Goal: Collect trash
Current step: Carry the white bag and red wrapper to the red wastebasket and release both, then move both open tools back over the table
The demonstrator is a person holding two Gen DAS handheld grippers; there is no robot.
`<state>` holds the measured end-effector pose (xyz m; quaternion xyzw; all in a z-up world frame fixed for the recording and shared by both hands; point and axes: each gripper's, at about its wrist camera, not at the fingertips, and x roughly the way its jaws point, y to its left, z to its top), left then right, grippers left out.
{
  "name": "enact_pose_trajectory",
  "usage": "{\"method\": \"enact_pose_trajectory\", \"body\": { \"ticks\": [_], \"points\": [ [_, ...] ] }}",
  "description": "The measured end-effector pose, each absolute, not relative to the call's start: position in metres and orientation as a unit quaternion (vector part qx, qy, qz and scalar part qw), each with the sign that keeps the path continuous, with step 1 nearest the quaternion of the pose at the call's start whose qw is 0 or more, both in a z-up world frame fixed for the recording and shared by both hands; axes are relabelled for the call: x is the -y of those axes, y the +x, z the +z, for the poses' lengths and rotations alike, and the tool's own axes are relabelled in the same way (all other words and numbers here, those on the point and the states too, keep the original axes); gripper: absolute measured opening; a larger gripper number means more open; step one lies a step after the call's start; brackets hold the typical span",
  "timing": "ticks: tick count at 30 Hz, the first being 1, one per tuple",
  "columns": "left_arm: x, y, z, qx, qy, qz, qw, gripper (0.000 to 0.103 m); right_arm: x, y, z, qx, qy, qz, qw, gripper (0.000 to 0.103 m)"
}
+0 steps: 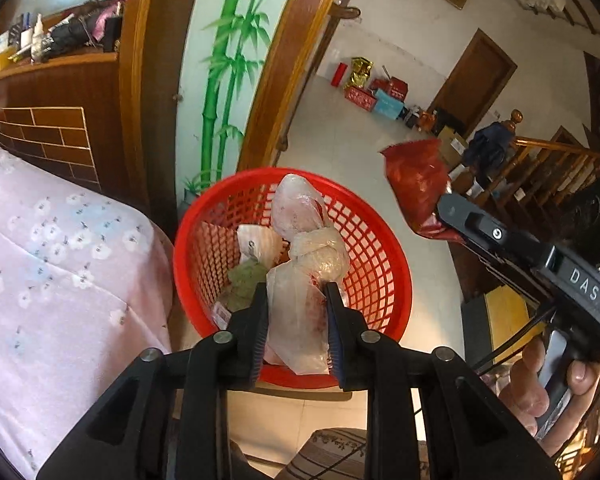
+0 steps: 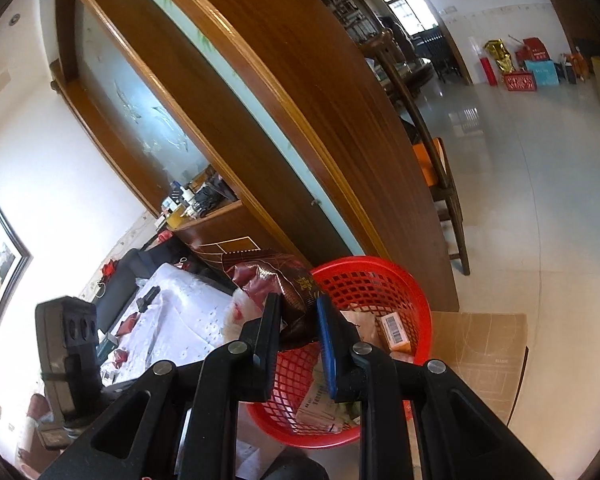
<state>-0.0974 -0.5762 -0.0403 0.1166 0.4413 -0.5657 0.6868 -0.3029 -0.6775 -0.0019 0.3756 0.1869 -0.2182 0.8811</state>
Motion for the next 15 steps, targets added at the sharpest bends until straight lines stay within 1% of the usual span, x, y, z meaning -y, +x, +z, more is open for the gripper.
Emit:
{"method": "enact_pose_trajectory", "body": {
  "ticks": [1,2,4,5,6,7,8,11,12,13,14,15],
  "points": [
    [0.575,-0.098,-0.041,-0.441,0.118,-0.565,0.688,0.037,0.679,-0.301,-0.003,-0.19,0.377,-0.217,0.88,0.02],
    [0.572,-0.099,-0.041,-0.439,0.12,-0.564,0.69,0.042,0.68,-0.3,-0.004,-0.194,0.379,-0.214,0.879,0.021],
    [0.562,-0.1,-0.038,-0.429,0.119,-0.56,0.699,0.059,0.681,-0.298,-0.006,-0.201,0.388,-0.216,0.873,0.024],
    [0.553,-0.101,-0.034,-0.42,0.117,-0.558,0.705,0.063,0.682,-0.296,-0.006,-0.201,0.389,-0.214,0.873,0.032],
    [0.545,-0.1,-0.03,-0.414,0.115,-0.555,0.712,0.068,0.681,-0.297,-0.004,-0.196,0.389,-0.212,0.875,0.036],
    [0.535,-0.099,-0.026,-0.409,0.112,-0.552,0.718,0.069,0.679,-0.298,-0.001,-0.192,0.388,-0.213,0.876,0.046],
    [0.529,-0.097,-0.023,-0.407,0.11,-0.551,0.721,0.069,0.675,-0.299,0.004,-0.186,0.386,-0.212,0.878,0.052],
    [0.489,-0.09,-0.004,-0.395,0.094,-0.533,0.742,0.069,0.664,-0.297,0.018,-0.173,0.377,-0.198,0.888,0.053],
    [0.473,-0.087,0.003,-0.388,0.089,-0.525,0.752,0.071,0.657,-0.296,0.026,-0.167,0.371,-0.191,0.893,0.054],
    [0.456,-0.086,0.011,-0.381,0.083,-0.518,0.762,0.076,0.651,-0.294,0.032,-0.161,0.365,-0.183,0.899,0.06],
    [0.443,-0.085,0.017,-0.375,0.078,-0.512,0.769,0.078,0.641,-0.291,0.042,-0.152,0.356,-0.17,0.906,0.067],
    [0.419,-0.082,0.027,-0.364,0.069,-0.502,0.781,0.08,0.632,-0.287,0.049,-0.147,0.35,-0.161,0.911,0.07]
  ]
}}
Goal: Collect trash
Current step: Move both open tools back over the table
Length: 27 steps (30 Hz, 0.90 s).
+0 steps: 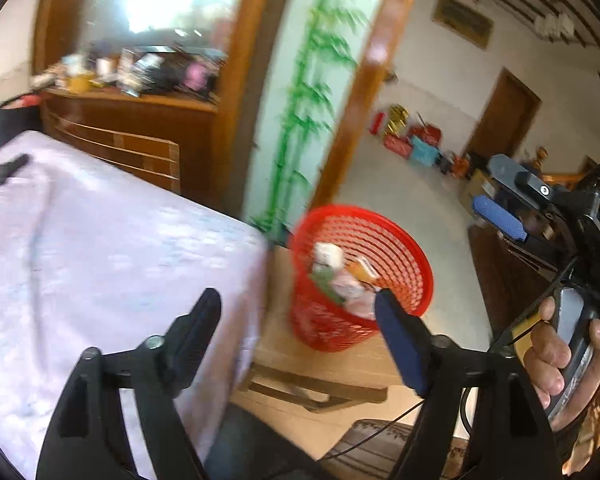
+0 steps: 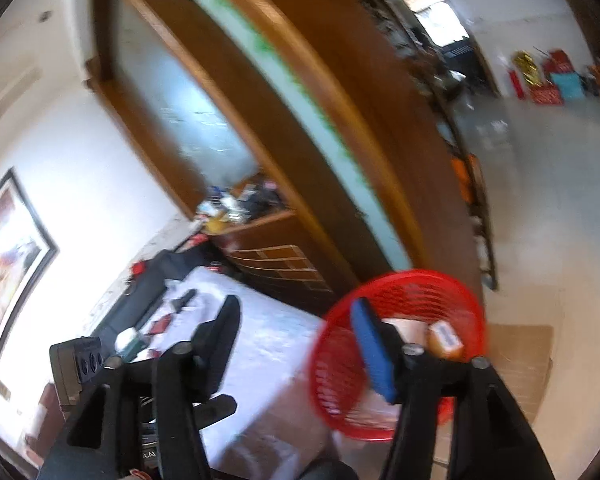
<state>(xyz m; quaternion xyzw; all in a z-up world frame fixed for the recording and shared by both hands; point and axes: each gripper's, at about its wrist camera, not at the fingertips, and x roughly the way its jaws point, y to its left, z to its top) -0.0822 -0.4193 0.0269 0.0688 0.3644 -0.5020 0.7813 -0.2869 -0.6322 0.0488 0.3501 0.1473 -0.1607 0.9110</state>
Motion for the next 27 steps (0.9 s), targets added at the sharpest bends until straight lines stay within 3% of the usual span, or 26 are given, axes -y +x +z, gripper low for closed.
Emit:
{"method": "enact_pose_trajectory", "body": {
  "ticks": [2,7,16,27],
  "points": [
    [0.382,-0.077,0.04,-0.351,0.054,-0.478,0.803,0.083,0.608,-0.277,0.065,-0.136,0.334,-0.133,0.923,0.081],
    [0.288,-0.061,0.057,-0.341,0.011,-0.394,0.853,0.084,0.55,-0.237,0.092,-0.127,0.303,-0.051,0.943,0.089],
    [0.146,-0.052,0.06,-0.332,-0.049,-0.262,0.905,0.084,0.442,-0.16,0.114,-0.157,0.242,0.075,0.955,0.092],
    [0.072,-0.032,0.076,-0.313,-0.101,-0.18,0.927,0.084,0.381,-0.097,0.116,-0.192,0.22,0.161,0.943,0.092]
  ]
}}
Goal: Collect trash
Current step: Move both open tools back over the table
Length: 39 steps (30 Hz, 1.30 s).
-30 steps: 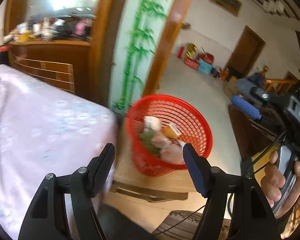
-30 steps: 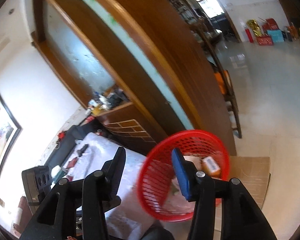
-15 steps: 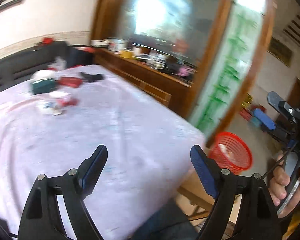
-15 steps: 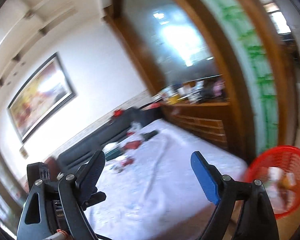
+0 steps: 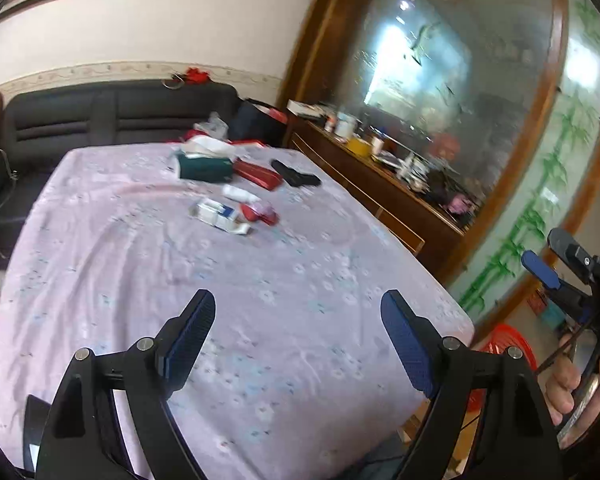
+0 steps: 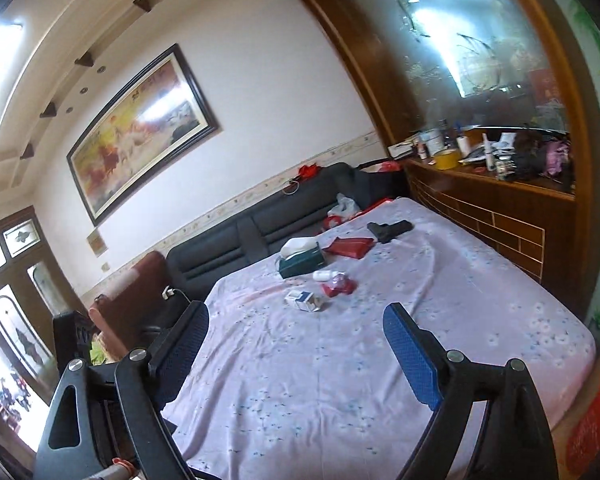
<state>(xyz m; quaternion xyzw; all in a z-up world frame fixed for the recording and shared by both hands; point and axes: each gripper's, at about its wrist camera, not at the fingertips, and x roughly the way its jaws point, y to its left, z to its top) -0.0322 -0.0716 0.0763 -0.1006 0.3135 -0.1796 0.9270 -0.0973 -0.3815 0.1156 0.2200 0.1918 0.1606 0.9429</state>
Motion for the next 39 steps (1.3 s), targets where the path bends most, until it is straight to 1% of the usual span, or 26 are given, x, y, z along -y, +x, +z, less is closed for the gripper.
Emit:
{"method": "enact_pose_trajectory", "body": {
  "ticks": [9,25,34,39],
  "points": [
    [0.064,-0.032,0.098,-0.282,-0.089,-0.142,0.945,0.084,0.357,-0.073,0.133,-0.196,0.193,0.167,0.947,0.092],
    [0.065,0.013,0.12,-0.255,-0.063,-0.077,0.962,0.084,0.331,0.002,0.146,-0.205,0.167,0.198,0.944,0.092],
    [0.066,0.046,0.118,-0.266,-0.055,-0.06,0.961,0.084,0.325,0.055,0.136,-0.225,0.17,0.209,0.936,0.092],
    [0.059,0.086,0.103,-0.301,-0.083,-0.08,0.947,0.084,0.321,0.087,0.12,-0.239,0.169,0.219,0.931,0.092]
  ]
}}
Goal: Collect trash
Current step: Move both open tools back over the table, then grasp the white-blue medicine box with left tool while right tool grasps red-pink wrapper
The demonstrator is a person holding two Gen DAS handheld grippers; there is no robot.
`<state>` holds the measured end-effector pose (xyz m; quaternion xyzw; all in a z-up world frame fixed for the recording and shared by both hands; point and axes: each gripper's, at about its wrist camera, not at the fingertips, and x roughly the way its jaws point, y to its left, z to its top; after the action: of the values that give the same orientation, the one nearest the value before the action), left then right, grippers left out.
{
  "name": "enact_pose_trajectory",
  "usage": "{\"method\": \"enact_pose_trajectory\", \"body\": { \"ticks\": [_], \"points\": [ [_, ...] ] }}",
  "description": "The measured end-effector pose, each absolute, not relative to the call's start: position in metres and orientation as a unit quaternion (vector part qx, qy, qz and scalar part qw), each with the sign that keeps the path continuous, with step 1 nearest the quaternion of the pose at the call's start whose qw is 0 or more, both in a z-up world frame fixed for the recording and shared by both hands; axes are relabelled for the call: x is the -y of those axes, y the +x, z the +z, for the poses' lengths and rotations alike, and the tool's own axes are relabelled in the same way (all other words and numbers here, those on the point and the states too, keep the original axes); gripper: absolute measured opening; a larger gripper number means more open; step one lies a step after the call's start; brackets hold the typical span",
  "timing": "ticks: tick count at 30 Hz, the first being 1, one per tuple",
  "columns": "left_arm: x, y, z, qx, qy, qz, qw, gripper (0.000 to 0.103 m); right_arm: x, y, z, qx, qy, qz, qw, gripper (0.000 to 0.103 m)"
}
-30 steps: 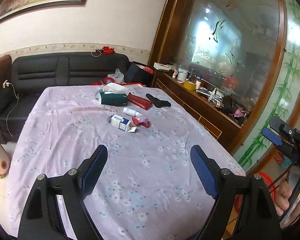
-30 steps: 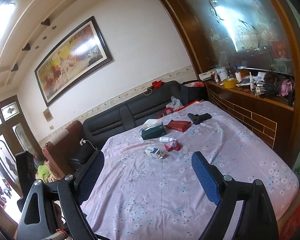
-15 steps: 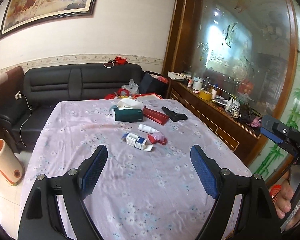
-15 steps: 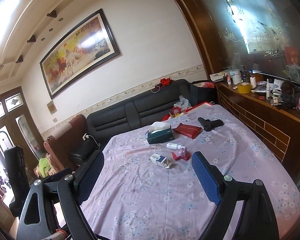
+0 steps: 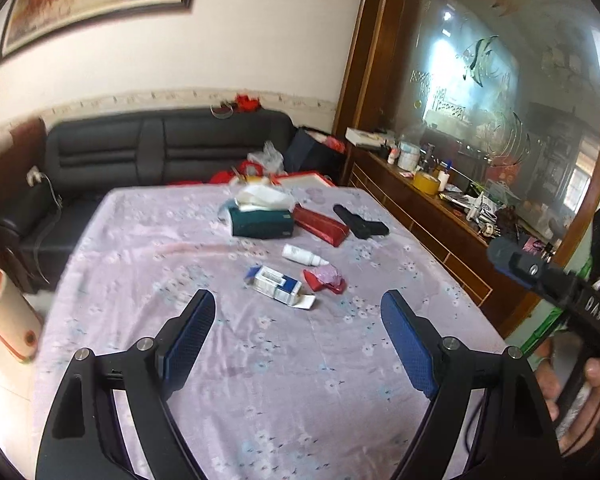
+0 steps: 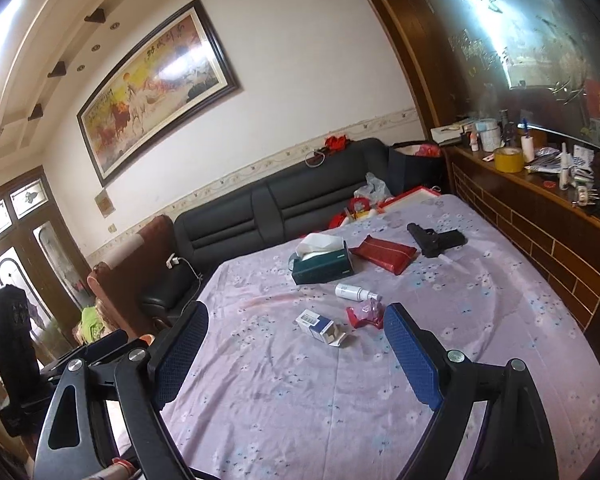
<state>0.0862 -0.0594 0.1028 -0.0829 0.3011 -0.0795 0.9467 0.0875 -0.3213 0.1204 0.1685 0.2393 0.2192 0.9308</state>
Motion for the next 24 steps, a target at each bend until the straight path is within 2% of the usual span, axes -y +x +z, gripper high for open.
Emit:
{"method": "enact_pose_trajectory", "body": {
  "ticks": [6,11,17,21,23,24],
  "points": [
    [0.045,0.166,0.079,-0.334,-0.114,-0.075,0.933,0.084,0.314,0.147,0.088,-0.277,0.168,0.231,0.917,0.092],
    [0.042,0.243,0.028,-0.403,-0.146,-0.077,0.9,0.083,0.309,0.216,0.039,-0.329,0.183,0.236,0.896,0.092],
    [0.042,0.273,-0.014,-0.441,-0.178,-0.075,0.876,0.083,0.297,0.292,-0.028,-0.399,0.188,0.231,0.868,0.092],
    [0.038,0.285,-0.03,-0.459,-0.192,-0.072,0.865,0.083,0.29,0.333,-0.069,-0.437,0.221,0.227,0.842,0.086],
    [0.04,0.289,-0.035,-0.463,-0.193,-0.07,0.862,0.083,0.285,0.347,-0.081,-0.444,0.228,0.217,0.839,0.078],
    [0.041,0.292,-0.038,-0.465,-0.195,-0.07,0.861,0.083,0.283,0.351,-0.085,-0.446,0.229,0.217,0.837,0.077]
  ]
}}
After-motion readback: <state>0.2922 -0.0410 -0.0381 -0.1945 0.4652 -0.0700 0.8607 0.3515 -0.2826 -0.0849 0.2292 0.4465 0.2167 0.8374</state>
